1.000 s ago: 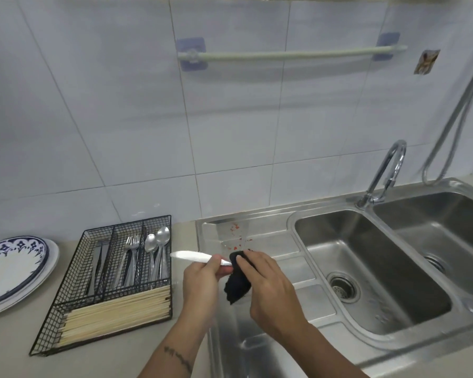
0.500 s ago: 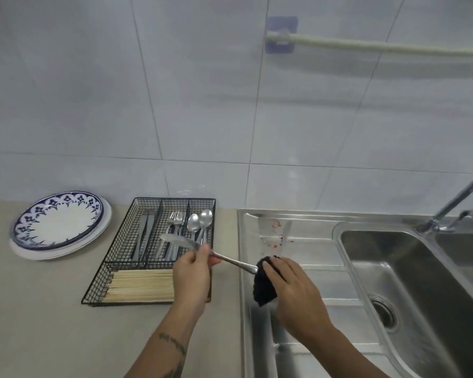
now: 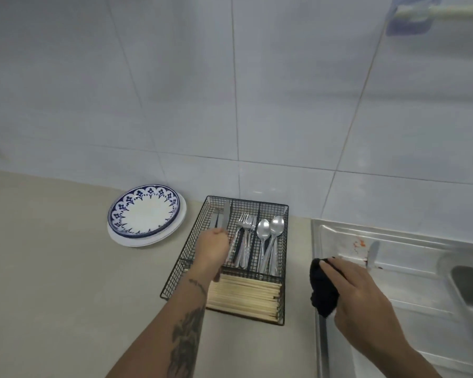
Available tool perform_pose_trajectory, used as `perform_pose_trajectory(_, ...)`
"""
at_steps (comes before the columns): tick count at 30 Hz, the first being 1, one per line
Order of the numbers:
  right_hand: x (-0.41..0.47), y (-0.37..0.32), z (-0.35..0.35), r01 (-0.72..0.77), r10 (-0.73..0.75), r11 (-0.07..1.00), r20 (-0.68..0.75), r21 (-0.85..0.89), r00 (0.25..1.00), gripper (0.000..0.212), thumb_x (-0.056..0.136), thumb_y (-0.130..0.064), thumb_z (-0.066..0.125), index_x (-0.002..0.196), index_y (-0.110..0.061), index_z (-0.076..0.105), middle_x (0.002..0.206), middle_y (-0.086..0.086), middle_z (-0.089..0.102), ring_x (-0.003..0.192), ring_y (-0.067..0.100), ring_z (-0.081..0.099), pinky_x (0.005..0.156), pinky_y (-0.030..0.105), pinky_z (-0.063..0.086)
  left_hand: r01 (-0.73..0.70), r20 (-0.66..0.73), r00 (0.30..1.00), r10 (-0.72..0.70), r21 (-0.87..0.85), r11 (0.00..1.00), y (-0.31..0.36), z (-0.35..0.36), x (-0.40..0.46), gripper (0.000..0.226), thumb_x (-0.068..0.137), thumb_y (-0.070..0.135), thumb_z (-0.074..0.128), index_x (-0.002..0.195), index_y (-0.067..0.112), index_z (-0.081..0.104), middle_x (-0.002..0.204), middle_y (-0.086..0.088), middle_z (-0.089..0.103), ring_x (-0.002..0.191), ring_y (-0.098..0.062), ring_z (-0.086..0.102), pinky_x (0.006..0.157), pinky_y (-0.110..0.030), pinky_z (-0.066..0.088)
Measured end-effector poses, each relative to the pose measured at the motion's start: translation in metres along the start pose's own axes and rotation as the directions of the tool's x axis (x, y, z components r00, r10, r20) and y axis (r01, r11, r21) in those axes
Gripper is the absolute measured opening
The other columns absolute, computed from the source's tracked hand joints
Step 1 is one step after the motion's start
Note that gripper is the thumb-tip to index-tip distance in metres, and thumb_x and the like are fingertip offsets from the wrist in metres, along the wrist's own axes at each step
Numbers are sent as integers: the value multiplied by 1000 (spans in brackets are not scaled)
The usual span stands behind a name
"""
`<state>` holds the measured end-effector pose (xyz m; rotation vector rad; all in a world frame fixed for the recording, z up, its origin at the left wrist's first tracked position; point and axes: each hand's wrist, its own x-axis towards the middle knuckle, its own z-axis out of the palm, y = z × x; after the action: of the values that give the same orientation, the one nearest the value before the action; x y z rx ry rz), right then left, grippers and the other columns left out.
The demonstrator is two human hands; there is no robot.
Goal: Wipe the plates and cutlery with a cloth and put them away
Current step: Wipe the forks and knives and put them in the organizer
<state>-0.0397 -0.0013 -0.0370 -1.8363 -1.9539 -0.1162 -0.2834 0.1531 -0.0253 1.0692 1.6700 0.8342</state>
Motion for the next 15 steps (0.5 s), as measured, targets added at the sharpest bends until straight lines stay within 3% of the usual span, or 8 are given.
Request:
perform_pose_trajectory(2,-1,2,8,-8,7,1000,23,18,1000,72,51,6,80,121,-5,65,119,9,63,104,33,59,82,48,56,-7,-48,999,11,86,996,10,-10,19,28,94,4,44,106,14,67,86,-3,67,56,-13,50,45,-24,40)
perform_pose_trajectory(4,-2,6,18,-24,23,999,24,42,999,65,59,6,69,123,-7,64,121,7,61,107,33,58,83,49,56,-19,-69,997,30,161,987,15,-16,37,26,93,4,46,102,12,69,84,-4,67,58,-15,53,46,-24,43)
perform_pose_trajectory(7,-4,17,29,-56,54,997,39,47,998,69,57,9,73,123,-9,64,122,6,61,106,32,58,83,49,56,-26,-85,995,52,285,958,12,-15,54,29,91,2,49,109,7,71,101,-7,72,80,-22,66,74,-33,59)
perform_pose_trajectory(9,-7,25,32,-84,82,995,38,54,996,75,50,13,78,121,-8,65,120,7,62,106,30,57,82,47,56,-37,-100,992,78,361,932,5,-11,63,29,90,4,52,114,0,69,102,-10,71,86,-24,66,84,-37,59)
perform_pose_trajectory(15,-19,52,16,-247,243,967,52,69,969,80,51,14,75,125,-14,64,126,3,60,110,26,54,80,43,56,-59,-91,988,127,534,843,-15,-5,76,11,82,5,58,87,2,67,89,-10,69,80,-25,63,68,-29,49)
